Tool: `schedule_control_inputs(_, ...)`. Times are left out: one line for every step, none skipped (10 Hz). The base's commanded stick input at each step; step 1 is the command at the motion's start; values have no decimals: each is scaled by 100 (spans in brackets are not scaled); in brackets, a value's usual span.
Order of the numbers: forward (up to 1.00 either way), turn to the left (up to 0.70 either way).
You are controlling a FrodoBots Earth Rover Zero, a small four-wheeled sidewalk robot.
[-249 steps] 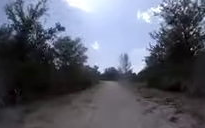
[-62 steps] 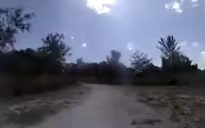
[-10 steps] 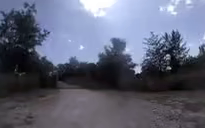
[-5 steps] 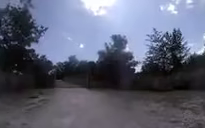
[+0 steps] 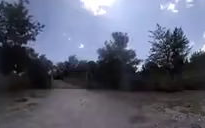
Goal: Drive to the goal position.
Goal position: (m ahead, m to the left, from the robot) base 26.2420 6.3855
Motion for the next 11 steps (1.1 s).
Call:
schedule_control_inputs(85,26)
schedule_control_inputs(85,9)
schedule_control_inputs(85,0)
schedule_control_inputs(85,0)
schedule_control_inputs(85,1)
schedule_control_inputs(85,12)
schedule_control_inputs(85,26)
schedule_control_inputs(85,34)
schedule_control_inputs(85,34)
schedule_control_inputs(85,15)
schedule_control_inputs(85,0)
